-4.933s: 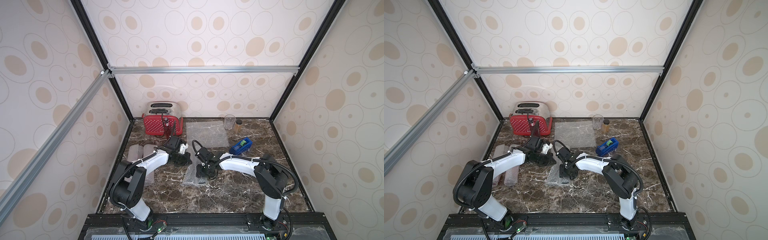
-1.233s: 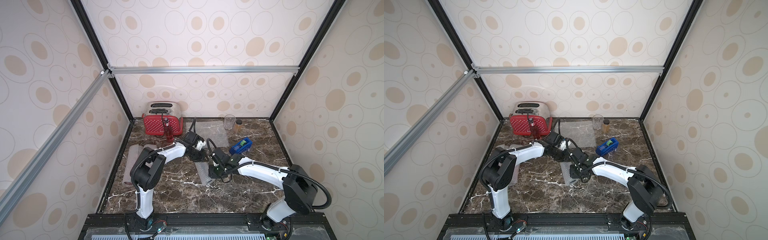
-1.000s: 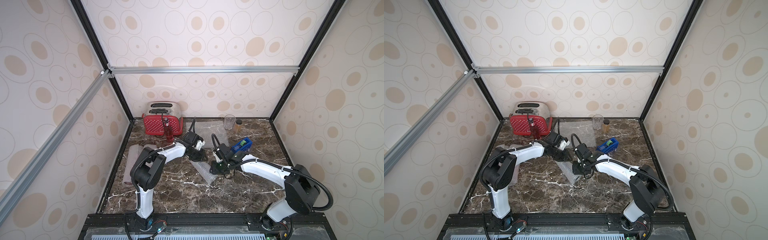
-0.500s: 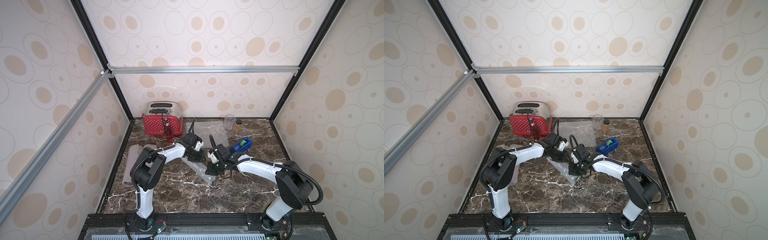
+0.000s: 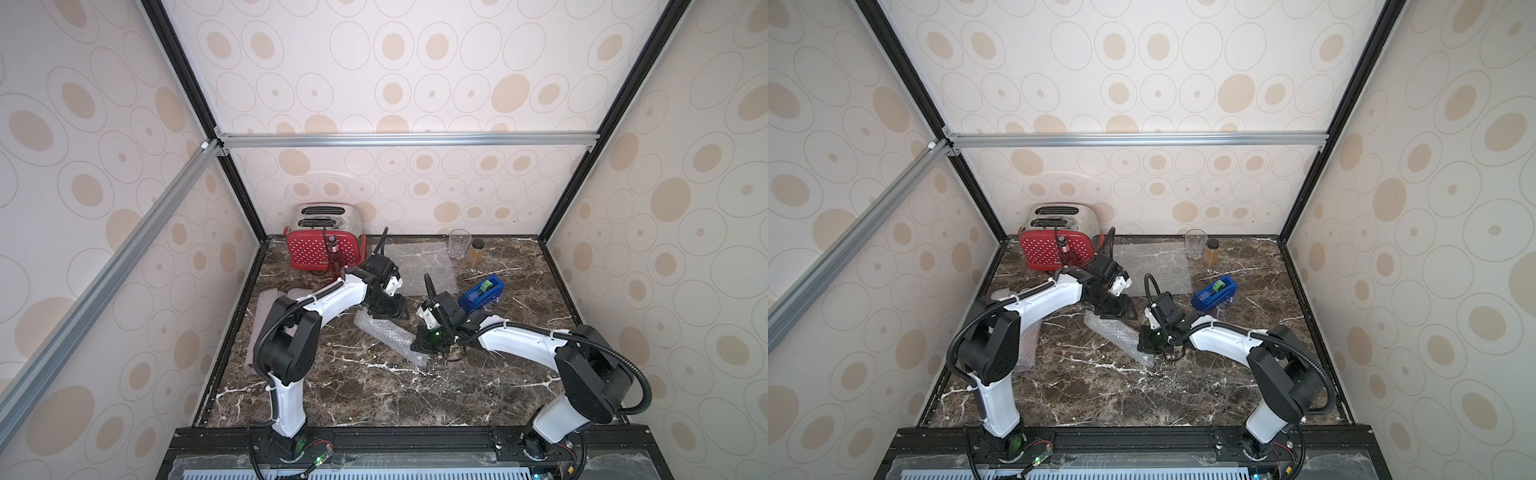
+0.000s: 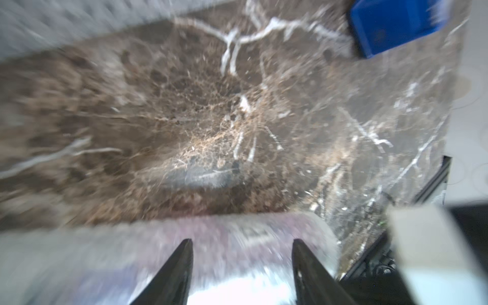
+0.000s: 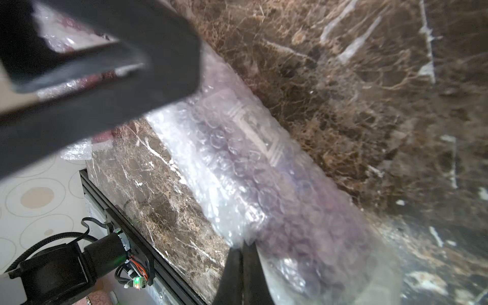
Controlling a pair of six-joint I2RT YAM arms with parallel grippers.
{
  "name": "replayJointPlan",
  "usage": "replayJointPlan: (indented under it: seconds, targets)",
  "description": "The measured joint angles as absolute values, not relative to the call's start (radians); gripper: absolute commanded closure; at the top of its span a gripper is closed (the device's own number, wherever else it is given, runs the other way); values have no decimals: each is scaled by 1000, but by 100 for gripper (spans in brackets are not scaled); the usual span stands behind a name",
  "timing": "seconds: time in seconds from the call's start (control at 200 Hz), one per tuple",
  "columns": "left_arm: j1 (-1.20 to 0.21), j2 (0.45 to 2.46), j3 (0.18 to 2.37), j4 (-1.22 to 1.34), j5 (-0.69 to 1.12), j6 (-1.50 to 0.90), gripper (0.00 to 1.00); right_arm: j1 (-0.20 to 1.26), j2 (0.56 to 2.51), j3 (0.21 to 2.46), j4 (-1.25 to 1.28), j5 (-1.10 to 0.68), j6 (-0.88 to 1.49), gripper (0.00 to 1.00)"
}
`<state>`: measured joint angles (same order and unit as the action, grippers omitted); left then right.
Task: Wrap wine bottles in bubble wrap
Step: Wrap the wine bottle in bubble wrap.
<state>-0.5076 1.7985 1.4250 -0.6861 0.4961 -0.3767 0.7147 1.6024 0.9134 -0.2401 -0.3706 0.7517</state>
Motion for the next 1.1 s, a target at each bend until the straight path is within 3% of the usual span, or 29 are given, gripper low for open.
replayJointPlan:
  seconds: [0.145, 0.321, 0.566, 0.942, 1.097]
  targets:
    - [-490, 1616, 1386, -685, 508, -359, 48, 699, 1607, 913, -236, -393, 751, 99]
    - [-486, 1481, 1151, -617, 538, -370, 50, 681, 1615, 913, -226, -422, 751, 99]
    - [-488, 1590, 1014, -539, 513, -437, 48, 665, 1616, 913, -220, -435, 751, 99]
    - [-488, 1773, 1112, -471, 528, -513, 51, 652, 1608, 888, -177, -433, 768, 98]
    - [-488, 1823, 1170, -477, 537, -512, 46, 649, 1597, 859, -134, -431, 799, 98]
